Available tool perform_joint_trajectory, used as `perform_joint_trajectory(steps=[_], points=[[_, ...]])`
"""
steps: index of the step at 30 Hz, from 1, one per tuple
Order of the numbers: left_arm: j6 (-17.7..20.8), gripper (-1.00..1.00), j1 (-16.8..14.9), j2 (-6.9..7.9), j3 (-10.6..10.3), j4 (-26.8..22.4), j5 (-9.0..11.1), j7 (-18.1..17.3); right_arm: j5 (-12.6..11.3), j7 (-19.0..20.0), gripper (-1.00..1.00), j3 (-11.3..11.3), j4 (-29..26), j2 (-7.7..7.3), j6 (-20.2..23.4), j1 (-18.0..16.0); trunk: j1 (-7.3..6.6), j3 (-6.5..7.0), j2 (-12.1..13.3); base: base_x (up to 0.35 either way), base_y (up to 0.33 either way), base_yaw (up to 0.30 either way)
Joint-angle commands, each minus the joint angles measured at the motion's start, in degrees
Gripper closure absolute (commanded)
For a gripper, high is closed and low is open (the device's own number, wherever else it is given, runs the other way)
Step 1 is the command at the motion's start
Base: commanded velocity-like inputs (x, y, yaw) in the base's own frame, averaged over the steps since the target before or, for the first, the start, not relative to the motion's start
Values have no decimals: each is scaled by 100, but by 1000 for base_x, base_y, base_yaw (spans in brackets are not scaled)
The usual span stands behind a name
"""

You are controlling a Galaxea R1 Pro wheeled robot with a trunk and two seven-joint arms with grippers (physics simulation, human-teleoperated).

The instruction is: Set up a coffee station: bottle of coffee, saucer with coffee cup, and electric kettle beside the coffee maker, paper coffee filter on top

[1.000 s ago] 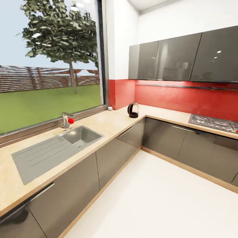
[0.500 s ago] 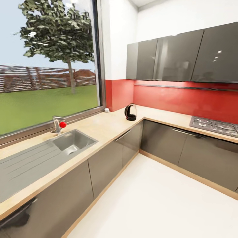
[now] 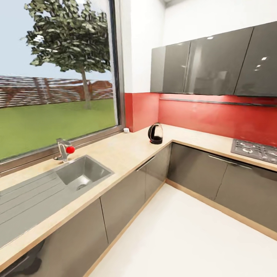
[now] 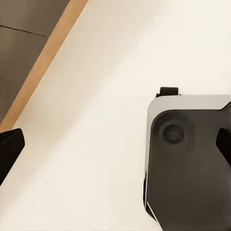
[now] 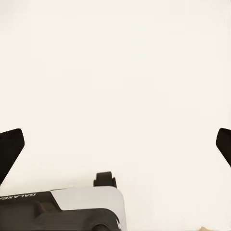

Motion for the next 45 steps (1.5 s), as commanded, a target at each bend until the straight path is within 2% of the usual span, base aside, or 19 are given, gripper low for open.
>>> perform_joint_trajectory(steps=[1,9,13,15,17,18,19,20,22,25,26,27,28,29,30,33,38,45], points=[[1,-100,-1,-2,48,3,-58,20,-58,-4,-100,18,4,0,-24,-3,6,-11,-8,337,0,190],[15,-100,23,1,48,195,-59,25,-68,6,-100,18,-17,1,-29,-3,6,-33,-8,337,0,118],[26,-100,203,-3,48,235,-60,26,-79,6,-100,0,-249,-6,-33,-3,6,-35,-8,334,0,14],[33,-100,277,-3,48,241,-60,35,-79,-4,-100,-7,-674,-6,-29,-3,6,-35,-8,326,0,5],[40,-100,399,-9,48,246,-60,50,-84,-21,-100,-35,-1382,-2,-27,-3,6,-35,-8,301,0,2],[47,-100,521,-44,48,247,-60,61,-95,-124,-100,-66,-2028,1,-26,-4,6,-35,-8,157,0,1],[49,-100,582,-64,48,248,-60,72,-101,-231,-100,-83,-2326,3,-26,-7,6,-35,-8,101,0,0],[54,-100,718,-80,48,248,-65,91,-108,-556,-100,-101,-2948,15,-24,-10,6,-35,-8,41,0,0],[61,-100,802,-81,48,249,-68,96,-115,-866,-100,-108,-3481,38,-13,-16,6,-35,-8,22,0,0],[68,-100,900,-87,48,249,-69,92,-124,-1074,-100,-112,-3978,54,7,-111,6,-35,-8,9,0,0],[74,-100,941,-89,48,249,-69,104,-126,-1138,-100,-110,-4278,61,26,-367,6,-35,-8,2,0,0],[79,-100,975,-95,48,249,-69,111,-121,-1196,-100,-106,-4447,133,125,-837,6,-35,-8,0,0,0],[80,-100,991,-104,48,249,-69,113,-114,-1331,-100,-100,-4500,379,556,-1225,6,-35,-8,0,0,0],[80,-100,996,-107,48,249,-69,113,-97,-1761,-100,-85,-4508,803,988,-1701,6,-35,-8,0,0,0],[80,-100,1001,-107,48,249,-65,114,-91,-1882,-100,-73,-4497,926,1045,-1882,6,-35,-8,0,0,0],[73,-100,1055,-107,48,249,-61,114,-79,-1994,-100,-63,-4466,1116,1210,-2245,6,-35,-8,0,0,0],[78,-100,1081,-107,48,255,-46,111,-83,-2010,-100,-51,-4502,1164,1355,-2385,6,-35,-8,16,0,0],[80,-100,1085,-107,64,249,-43,112,-84,-2009,-100,-44,-4430,1177,1363,-2396,6,-35,-8,246,-79,0]])
